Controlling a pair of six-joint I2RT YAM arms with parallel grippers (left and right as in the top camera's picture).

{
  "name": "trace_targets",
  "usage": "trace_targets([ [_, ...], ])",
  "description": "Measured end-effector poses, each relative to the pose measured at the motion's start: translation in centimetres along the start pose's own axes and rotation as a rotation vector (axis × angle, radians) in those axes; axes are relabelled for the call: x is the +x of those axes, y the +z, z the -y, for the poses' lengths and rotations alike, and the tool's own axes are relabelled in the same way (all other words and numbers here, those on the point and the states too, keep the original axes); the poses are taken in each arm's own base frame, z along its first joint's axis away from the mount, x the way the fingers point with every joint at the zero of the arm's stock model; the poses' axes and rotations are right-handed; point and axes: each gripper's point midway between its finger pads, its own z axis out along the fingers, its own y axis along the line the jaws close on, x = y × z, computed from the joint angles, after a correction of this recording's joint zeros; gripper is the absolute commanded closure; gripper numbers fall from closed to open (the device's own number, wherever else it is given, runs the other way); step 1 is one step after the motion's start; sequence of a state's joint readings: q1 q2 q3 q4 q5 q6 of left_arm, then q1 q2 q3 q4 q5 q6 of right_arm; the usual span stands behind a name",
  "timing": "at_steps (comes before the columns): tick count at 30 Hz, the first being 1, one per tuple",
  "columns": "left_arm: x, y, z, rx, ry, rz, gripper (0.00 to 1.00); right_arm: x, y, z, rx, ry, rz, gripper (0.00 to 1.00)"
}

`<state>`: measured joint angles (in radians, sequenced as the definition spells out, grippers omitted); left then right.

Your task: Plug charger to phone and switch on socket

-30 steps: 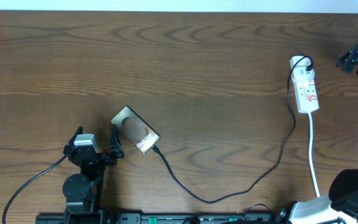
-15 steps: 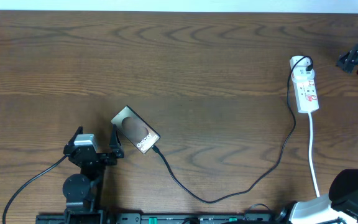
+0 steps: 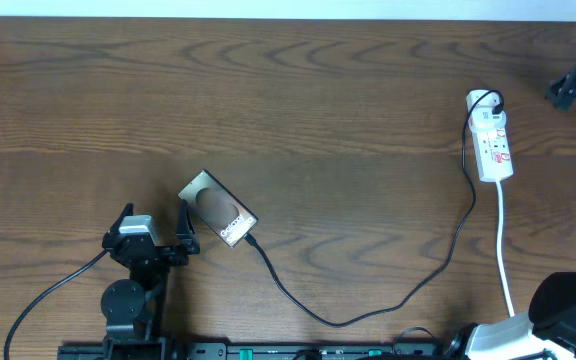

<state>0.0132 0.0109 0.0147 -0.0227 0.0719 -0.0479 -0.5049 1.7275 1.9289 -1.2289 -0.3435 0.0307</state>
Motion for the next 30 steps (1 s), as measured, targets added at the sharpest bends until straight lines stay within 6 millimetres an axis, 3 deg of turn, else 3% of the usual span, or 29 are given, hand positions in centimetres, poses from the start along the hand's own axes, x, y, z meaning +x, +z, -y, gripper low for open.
trace_targets([
  [3, 0.0, 0.0, 0.0, 0.0, 0.0, 0.0, 0.06, -1.6, 1.4, -1.0, -0.02, -0.028, 0.072, 0.01],
  [6, 0.0, 0.0, 0.0, 0.0, 0.0, 0.0, 0.06, -2.2, 4.2, -3.5, -0.066, -0.097, 0.138, 0.01],
  [9, 0.0, 0.0, 0.0, 0.0, 0.0, -0.001, 0.06, -1.2, 7.5, -7.5, -0.14, -0.193, 0.197, 0.01],
  [12, 0.0, 0.0, 0.0, 0.0, 0.0, -0.002, 0.06, 1.4, 9.8, -11.2, -0.208, -0.285, 0.263, 0.01],
  [15, 0.0, 0.0, 0.0, 0.001, 0.0, -0.001, 0.06, 3.9, 10.0, -14.0, -0.256, -0.361, 0.37, 0.01],
  [19, 0.0, 0.0, 0.0, 0.001, 0.0, -0.002, 0.06, 7.2, 7.5, -16.4, -0.302, -0.434, 0.559, 0.01],
  [21, 0.0, 0.0, 0.0, 0.0, 0.0, -0.001, 0.06, 8.3, 5.8, -16.8, -0.32, -0.447, 0.652, 0.01],
  [24, 0.0, 0.0, 0.0, 0.0, 0.0, -0.001, 0.06, 10.2, 3.7, -15.7, -0.318, -0.441, 0.76, 0.01],
  [30, 0.0, 0.0, 0.0, 0.001, 0.0, -0.002, 0.06, 15.9, 2.9, -11.6, -0.28, -0.419, 0.808, 0.01],
])
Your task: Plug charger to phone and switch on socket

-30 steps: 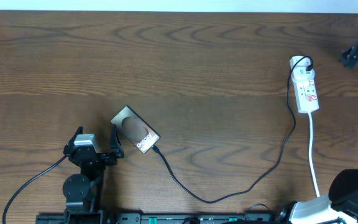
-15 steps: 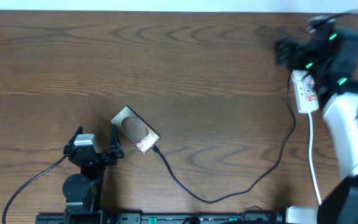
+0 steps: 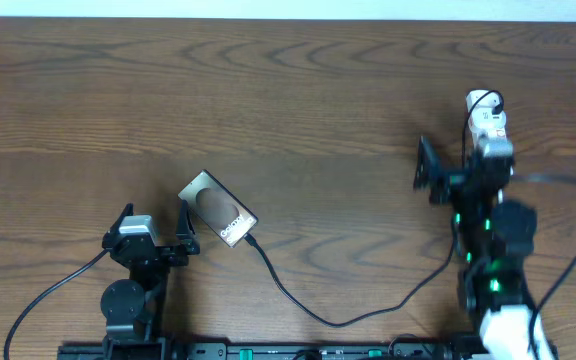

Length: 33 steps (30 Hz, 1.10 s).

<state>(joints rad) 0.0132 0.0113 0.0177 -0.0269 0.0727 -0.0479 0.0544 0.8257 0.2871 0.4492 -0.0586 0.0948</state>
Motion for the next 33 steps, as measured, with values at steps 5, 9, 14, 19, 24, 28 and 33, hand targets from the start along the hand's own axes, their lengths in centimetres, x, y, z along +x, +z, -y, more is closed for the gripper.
trace_targets([
  [5, 0.0, 0.0, 0.0, -0.001, 0.0, 0.001, 0.06, 3.1, -3.4, 0.7, 0.022, -0.001, 0.04, 0.01],
  [9, 0.0, 0.0, 0.0, 0.0, 0.0, 0.0, 0.06, 6.3, -4.9, 1.3, 0.04, 0.003, -0.011, 0.01],
  [14, 0.0, 0.0, 0.0, 0.0, 0.0, 0.0, 0.06, 6.4, -5.8, 2.0, 0.071, 0.007, -0.012, 0.01],
  [19, 0.0, 0.0, 0.0, -0.001, 0.0, -0.001, 0.06, 7.0, -6.7, 3.2, 0.124, 0.013, -0.033, 0.01],
  [24, 0.0, 0.0, 0.0, 0.0, 0.0, 0.0, 0.06, 6.8, -7.6, 4.3, 0.176, 0.016, -0.016, 0.01],
  [28, 0.0, 0.0, 0.0, 0.0, 0.0, 0.0, 0.06, 5.8, -8.0, 4.6, 0.194, 0.012, 0.032, 0.01],
  [33, 0.0, 0.0, 0.0, 0.0, 0.0, 0.0, 0.06, 5.7, -8.2, 5.4, 0.229, 0.015, 0.035, 0.01],
])
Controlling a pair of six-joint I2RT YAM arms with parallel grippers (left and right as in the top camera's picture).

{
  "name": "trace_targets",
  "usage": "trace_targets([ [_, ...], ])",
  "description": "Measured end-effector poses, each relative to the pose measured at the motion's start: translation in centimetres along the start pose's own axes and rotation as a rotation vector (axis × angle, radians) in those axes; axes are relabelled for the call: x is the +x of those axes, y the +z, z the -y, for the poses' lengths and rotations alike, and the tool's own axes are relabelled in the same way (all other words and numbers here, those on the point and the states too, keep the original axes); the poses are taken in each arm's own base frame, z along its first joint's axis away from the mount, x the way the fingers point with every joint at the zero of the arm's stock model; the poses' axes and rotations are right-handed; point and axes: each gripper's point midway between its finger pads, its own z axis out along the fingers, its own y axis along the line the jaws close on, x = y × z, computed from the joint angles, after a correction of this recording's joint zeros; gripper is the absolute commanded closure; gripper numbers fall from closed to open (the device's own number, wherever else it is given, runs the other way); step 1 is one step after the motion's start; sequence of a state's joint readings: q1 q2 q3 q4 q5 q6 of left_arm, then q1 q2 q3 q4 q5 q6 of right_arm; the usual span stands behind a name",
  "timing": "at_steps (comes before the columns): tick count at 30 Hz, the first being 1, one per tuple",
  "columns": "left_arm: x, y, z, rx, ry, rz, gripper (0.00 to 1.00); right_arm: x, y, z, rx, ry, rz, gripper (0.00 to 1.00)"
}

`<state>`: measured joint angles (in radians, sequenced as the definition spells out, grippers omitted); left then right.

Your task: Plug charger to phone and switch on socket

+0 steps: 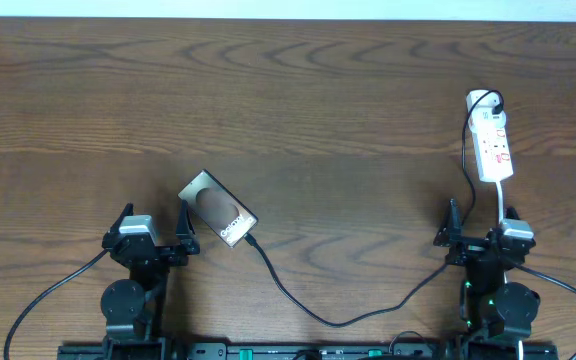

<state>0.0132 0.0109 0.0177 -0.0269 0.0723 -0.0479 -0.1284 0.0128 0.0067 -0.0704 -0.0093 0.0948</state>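
The phone (218, 208) lies face down and slanted on the wooden table, left of centre. A black charger cable (338, 321) is plugged into its lower right end. The cable loops along the front and rises to the plug (484, 100) in the white socket strip (494, 146) at the far right. The strip's switch is too small to read. My left gripper (156, 218) rests open just left of the phone, one finger close to its corner. My right gripper (480, 216) sits open below the strip, apart from it and holding nothing.
The strip's white cord (502, 205) runs down toward the right arm's base. Both arm bases (128, 300) stand at the table's front edge, with a dark rail along it.
My right arm was stretched over the lower end of the socket strip; now it is drawn back near the front edge and the strip is fully uncovered. Phone, cable and left arm are unchanged.
At first my right gripper was at the far right edge of the view, beyond the strip, with the cable plugged into the phone. Then the arm lay over the strip. Now it is folded near the front. My left arm stayed still beside the phone throughout.
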Motion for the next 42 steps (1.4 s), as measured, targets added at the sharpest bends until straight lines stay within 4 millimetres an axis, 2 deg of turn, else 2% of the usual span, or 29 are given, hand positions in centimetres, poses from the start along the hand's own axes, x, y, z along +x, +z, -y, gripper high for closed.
trace_targets([
  [9, 0.0, 0.0, 0.0, 0.0, 0.0, 0.0, 0.06, -0.1, 0.0, 1.5, 0.065, 0.004, 0.006, 0.01],
  [42, 0.0, 0.0, 0.0, 0.0, 0.0, 0.0, 0.06, -0.1, -0.1, 1.6, 0.069, 0.003, 0.007, 0.01],
])
